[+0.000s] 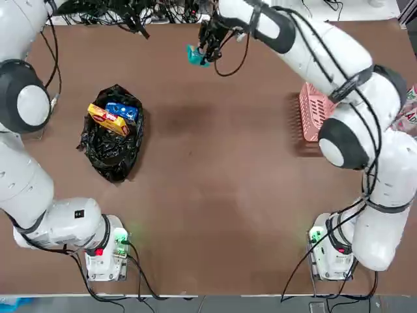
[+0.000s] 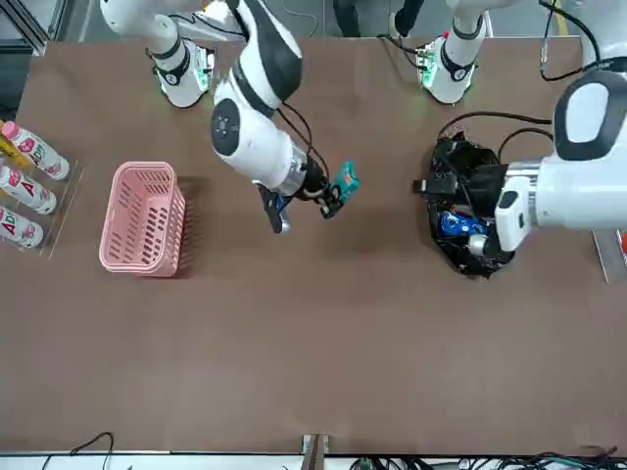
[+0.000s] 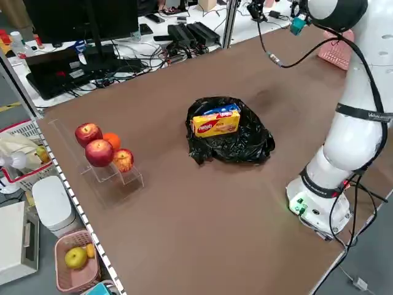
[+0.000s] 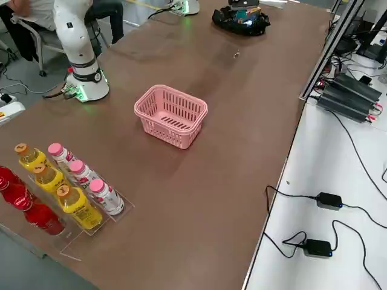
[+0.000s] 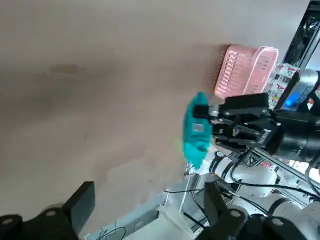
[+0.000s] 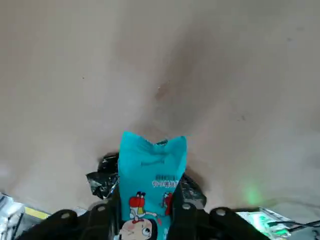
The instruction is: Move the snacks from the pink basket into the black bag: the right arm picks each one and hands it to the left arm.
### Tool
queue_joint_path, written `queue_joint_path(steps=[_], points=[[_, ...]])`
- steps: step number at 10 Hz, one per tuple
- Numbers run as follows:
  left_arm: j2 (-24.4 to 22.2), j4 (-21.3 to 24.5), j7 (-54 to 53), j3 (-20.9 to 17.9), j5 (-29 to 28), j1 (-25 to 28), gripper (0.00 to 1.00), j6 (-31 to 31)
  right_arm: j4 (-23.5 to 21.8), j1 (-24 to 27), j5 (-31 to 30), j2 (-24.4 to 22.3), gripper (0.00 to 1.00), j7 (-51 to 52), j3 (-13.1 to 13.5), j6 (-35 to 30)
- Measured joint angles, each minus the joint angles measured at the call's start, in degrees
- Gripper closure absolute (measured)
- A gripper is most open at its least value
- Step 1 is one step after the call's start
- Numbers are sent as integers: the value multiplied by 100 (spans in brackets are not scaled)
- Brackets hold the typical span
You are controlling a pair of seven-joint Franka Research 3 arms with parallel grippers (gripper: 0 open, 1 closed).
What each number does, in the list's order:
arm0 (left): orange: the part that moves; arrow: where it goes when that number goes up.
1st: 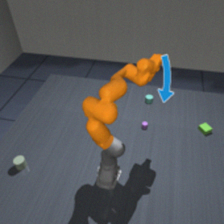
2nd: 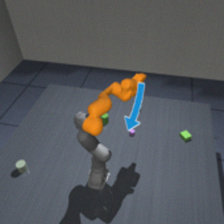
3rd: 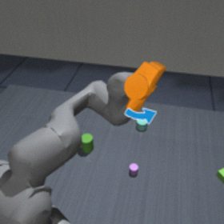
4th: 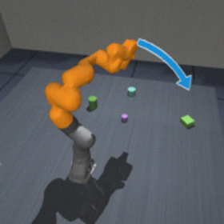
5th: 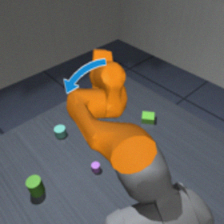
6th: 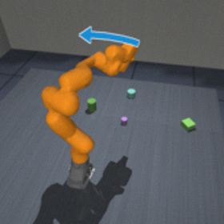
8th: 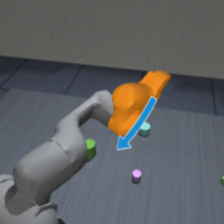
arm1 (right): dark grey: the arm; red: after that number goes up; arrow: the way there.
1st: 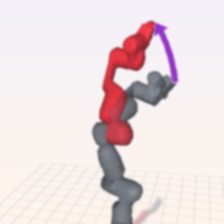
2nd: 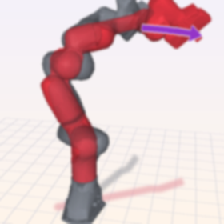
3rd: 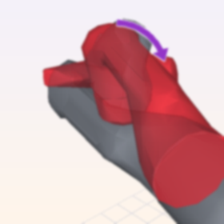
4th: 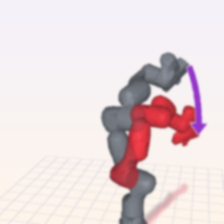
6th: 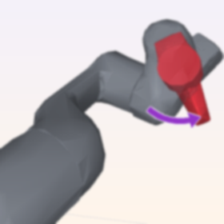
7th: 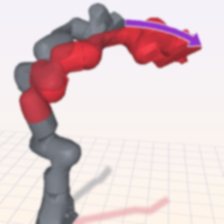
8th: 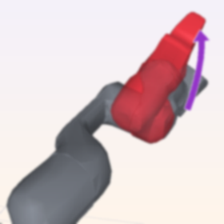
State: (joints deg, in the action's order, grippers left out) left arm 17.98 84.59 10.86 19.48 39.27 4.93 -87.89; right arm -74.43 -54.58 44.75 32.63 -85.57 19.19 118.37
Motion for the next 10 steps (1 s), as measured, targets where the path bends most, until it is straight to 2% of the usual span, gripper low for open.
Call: queue_joint_path(steps=[2,4,6,10], points=[[0,85,54,4,-137,-264,4,-173,281,-96,8,251,59,-373,-29,326],[0,166,62,5,-260,-419,6,-266,399,-104,11,310,59,-646,-138,482],[1,277,235,6,-442,-594,11,-504,549,-115,13,346,59,-921,-174,537],[2,429,398,5,-489,-808,15,-751,627,-223,13,381,59,-1084,-189,546]])
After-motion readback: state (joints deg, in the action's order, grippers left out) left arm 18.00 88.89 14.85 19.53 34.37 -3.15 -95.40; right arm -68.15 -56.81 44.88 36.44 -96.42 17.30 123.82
